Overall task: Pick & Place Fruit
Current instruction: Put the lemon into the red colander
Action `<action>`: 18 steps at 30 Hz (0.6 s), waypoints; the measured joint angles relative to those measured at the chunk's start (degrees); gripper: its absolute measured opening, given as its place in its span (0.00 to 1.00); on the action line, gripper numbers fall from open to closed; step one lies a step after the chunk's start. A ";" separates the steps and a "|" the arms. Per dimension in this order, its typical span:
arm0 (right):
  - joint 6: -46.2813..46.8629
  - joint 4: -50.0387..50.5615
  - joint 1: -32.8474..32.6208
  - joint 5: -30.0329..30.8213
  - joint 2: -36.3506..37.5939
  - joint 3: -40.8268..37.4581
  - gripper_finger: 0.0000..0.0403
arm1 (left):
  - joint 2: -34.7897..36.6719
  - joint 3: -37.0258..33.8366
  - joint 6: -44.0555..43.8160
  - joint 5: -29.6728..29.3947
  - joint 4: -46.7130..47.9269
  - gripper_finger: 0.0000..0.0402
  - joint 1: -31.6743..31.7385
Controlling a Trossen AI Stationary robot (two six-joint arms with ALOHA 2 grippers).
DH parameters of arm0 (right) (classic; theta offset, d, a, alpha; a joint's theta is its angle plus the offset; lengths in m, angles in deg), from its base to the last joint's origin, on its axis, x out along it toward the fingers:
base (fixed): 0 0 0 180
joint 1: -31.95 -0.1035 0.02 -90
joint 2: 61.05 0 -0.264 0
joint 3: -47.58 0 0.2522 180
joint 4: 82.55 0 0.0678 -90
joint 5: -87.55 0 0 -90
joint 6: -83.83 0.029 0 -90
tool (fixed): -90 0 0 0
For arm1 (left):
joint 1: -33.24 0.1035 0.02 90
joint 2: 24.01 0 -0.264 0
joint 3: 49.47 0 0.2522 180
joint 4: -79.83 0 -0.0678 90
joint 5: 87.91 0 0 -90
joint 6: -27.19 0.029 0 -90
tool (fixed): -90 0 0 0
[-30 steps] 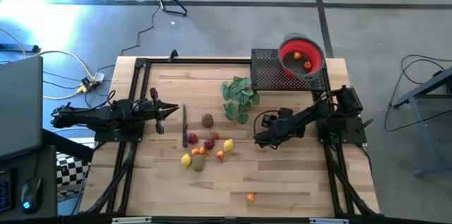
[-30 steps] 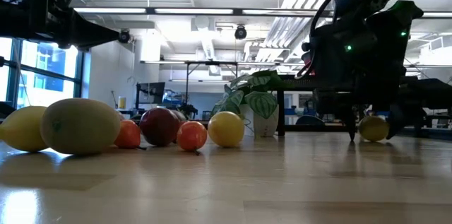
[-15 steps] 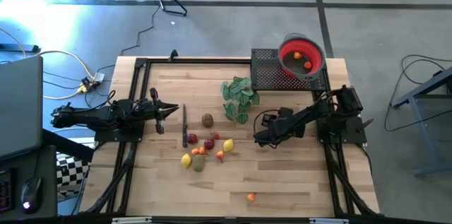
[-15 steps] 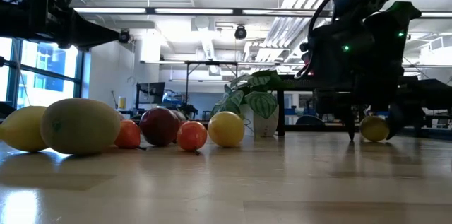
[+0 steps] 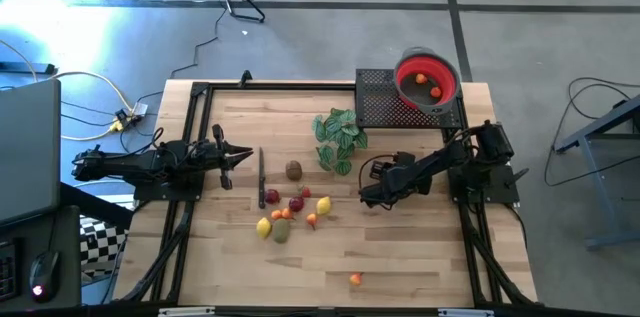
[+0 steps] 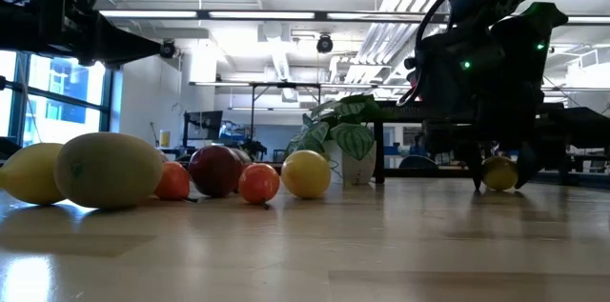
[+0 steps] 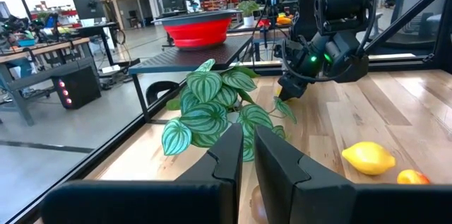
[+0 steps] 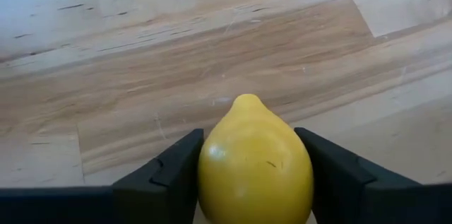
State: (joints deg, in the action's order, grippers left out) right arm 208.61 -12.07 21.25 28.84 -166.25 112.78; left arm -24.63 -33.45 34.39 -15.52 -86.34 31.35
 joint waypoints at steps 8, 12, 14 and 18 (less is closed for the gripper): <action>-0.38 -0.03 -0.07 -0.09 -0.02 0.00 0.49 | 0.01 -0.02 0.00 -0.02 0.00 0.08 0.00; -0.54 -0.01 -0.17 -0.09 0.01 0.00 0.48 | 0.00 -0.02 0.00 -0.21 0.02 0.08 0.00; -0.75 -0.01 -0.27 -0.13 0.01 0.00 0.48 | 0.02 -0.02 0.00 -0.24 0.02 0.08 0.00; -1.75 -0.20 -0.28 -0.28 0.01 0.00 0.54 | 0.01 -0.02 0.00 -0.24 0.02 0.08 0.00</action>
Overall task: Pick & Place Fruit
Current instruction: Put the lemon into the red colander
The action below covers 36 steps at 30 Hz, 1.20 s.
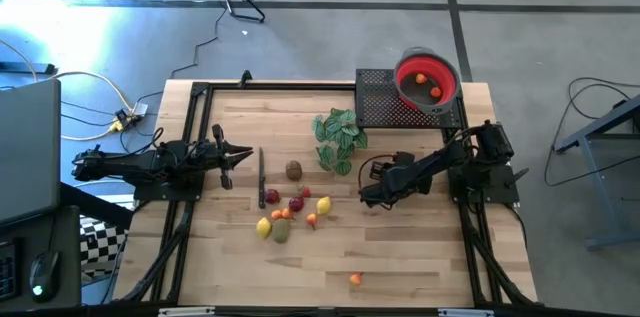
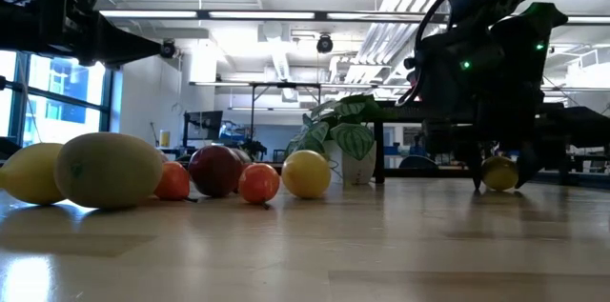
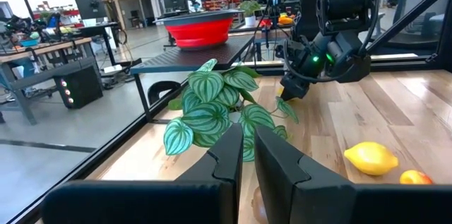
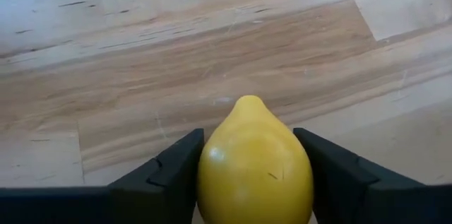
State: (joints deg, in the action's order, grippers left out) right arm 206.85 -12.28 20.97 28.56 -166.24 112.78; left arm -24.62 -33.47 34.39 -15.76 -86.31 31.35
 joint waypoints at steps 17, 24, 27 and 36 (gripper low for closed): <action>-4.29 -1.73 0.02 -0.77 0.00 0.00 0.50 | -0.01 -0.02 0.00 0.09 0.00 0.08 0.00; -4.35 -1.75 0.00 -0.94 0.00 -0.02 0.57 | -0.01 -0.02 0.00 0.13 0.00 0.08 0.00; -4.35 -1.92 0.00 -0.90 0.00 -0.02 0.54 | -0.01 -0.02 0.00 0.22 0.00 0.08 0.00; -4.37 -2.01 0.00 -0.39 0.00 -0.02 0.51 | 0.00 -0.02 0.00 0.31 0.02 0.08 0.00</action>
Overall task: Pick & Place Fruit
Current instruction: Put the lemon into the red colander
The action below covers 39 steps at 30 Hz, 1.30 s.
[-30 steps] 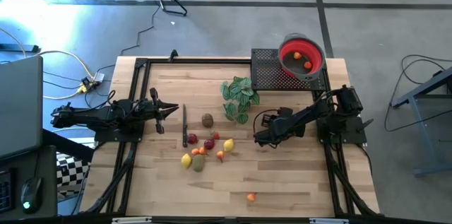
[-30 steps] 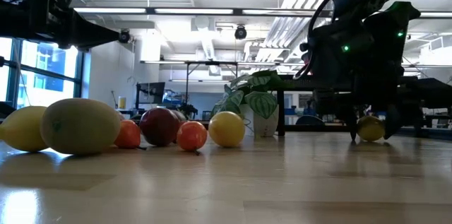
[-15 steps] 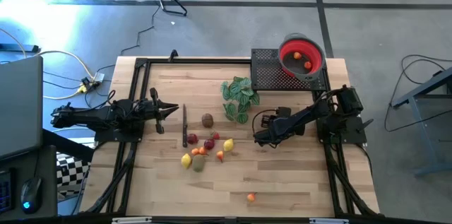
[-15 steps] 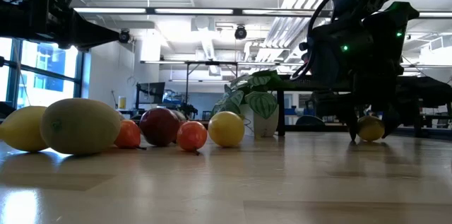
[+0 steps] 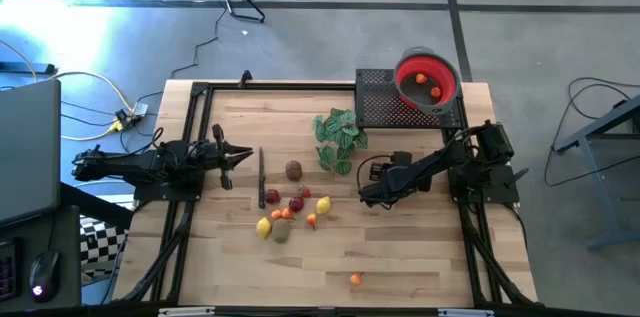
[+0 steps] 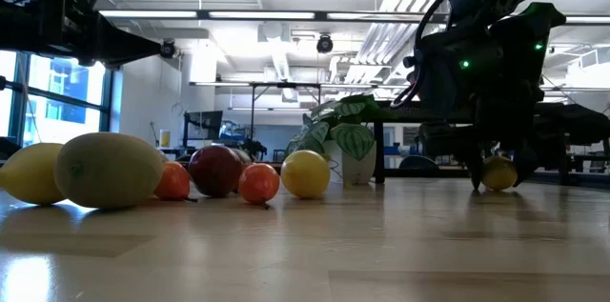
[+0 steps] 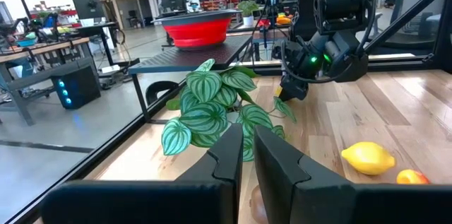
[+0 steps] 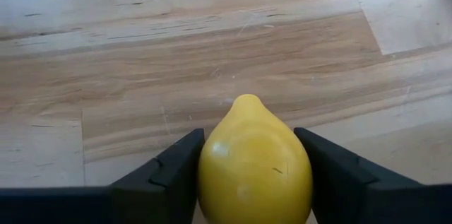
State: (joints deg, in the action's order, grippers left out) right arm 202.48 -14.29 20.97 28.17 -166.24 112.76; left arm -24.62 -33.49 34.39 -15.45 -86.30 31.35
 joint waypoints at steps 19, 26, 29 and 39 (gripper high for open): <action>0.00 -0.52 0.00 0.69 0.00 0.00 0.54 | -0.01 -0.02 0.00 -0.02 -0.02 0.08 0.00; 0.02 -1.50 0.00 0.80 0.00 0.00 0.63 | -0.01 -0.02 0.00 -0.04 -0.02 0.08 0.00; 0.02 -1.82 0.00 0.77 0.00 0.00 0.63 | -0.02 -0.02 0.00 -0.04 -0.02 0.08 0.00; 0.04 -2.45 0.00 0.60 0.00 0.00 0.63 | -0.02 -0.02 0.00 -0.11 -0.02 0.08 0.00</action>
